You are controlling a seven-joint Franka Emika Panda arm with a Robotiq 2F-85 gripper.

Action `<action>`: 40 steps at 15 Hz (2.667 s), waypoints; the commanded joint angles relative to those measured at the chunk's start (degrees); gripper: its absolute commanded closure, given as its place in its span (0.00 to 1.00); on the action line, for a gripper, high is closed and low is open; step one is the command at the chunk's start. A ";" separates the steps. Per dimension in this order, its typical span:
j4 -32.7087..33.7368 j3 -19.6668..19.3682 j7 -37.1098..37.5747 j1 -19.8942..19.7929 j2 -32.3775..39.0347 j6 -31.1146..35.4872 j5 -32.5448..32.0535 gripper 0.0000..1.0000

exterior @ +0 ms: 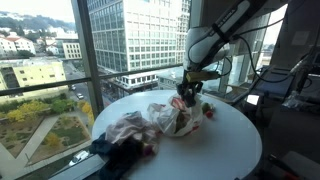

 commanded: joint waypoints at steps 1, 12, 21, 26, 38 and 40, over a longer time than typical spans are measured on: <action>3.31 0.10 -1.31 -0.03 3.96 1.67 2.51 0.68; 3.12 1.45 -3.65 2.38 6.88 2.02 5.68 0.11; -10.61 5.20 -12.76 0.38 -6.54 8.66 14.36 0.00; -21.30 5.08 -8.92 0.49 -19.16 15.10 16.79 0.00; -16.56 1.52 6.41 -17.52 -11.92 19.97 8.14 0.00; -13.31 -1.00 4.76 -16.25 -7.41 19.19 9.40 0.00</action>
